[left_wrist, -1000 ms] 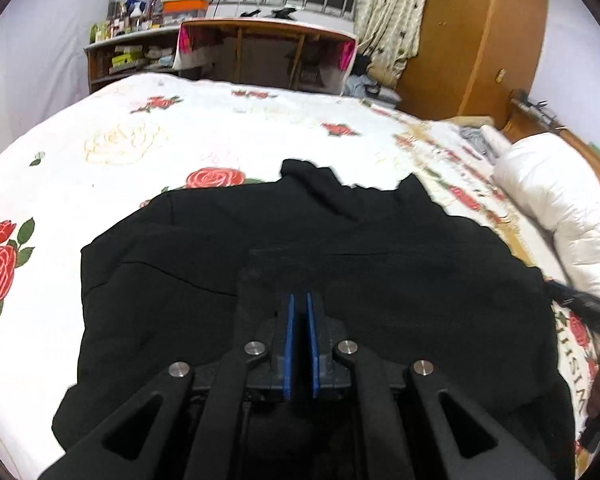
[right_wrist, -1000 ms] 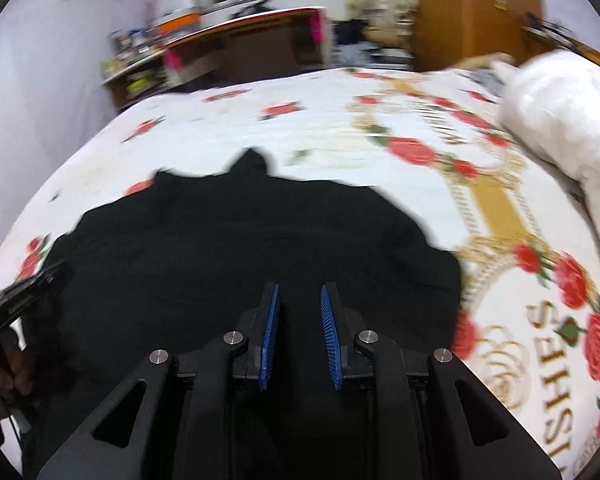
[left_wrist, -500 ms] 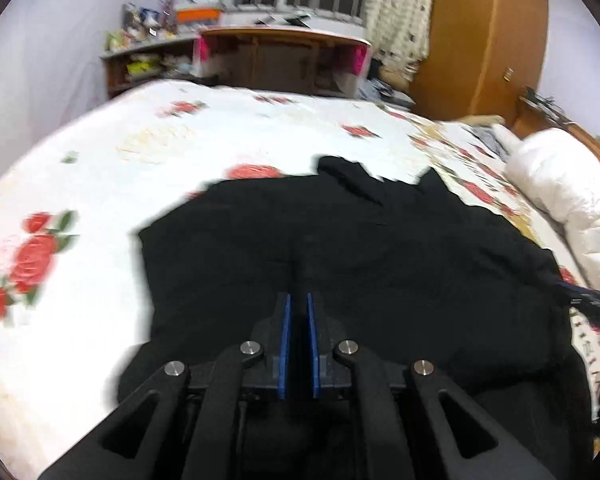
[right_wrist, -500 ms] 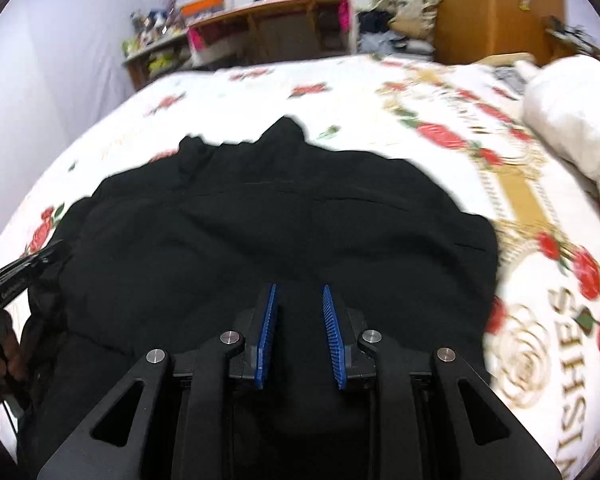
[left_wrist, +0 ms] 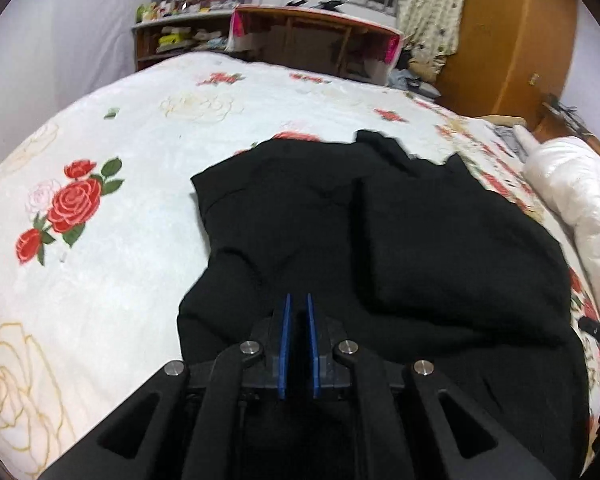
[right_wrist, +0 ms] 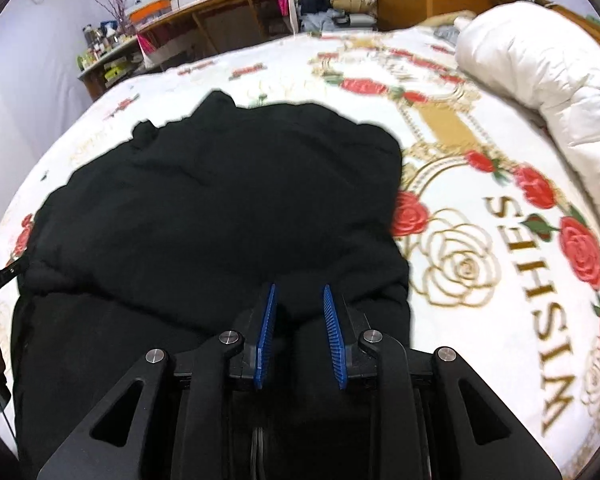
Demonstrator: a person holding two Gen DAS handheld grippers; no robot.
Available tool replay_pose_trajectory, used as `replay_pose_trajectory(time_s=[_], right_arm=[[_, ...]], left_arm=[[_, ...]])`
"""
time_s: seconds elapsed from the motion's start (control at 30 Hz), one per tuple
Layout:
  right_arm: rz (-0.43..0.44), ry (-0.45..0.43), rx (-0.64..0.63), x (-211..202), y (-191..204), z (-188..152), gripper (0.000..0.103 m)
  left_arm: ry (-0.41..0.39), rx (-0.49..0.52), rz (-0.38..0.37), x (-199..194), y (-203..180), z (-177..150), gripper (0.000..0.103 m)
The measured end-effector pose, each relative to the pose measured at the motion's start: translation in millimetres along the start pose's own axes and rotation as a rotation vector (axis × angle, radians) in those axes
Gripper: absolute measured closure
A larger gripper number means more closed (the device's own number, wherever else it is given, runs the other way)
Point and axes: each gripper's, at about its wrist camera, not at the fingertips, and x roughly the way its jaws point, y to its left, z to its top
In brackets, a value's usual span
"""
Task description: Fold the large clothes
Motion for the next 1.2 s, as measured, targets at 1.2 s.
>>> replay_pose_trajectory(time_s=[1.2], right_arm=[[0.037,-0.144,-0.03,-215,29,-181,0.054]], left_arm=[[-0.064,0.125,-0.081,-229,-27,-149,0.073]])
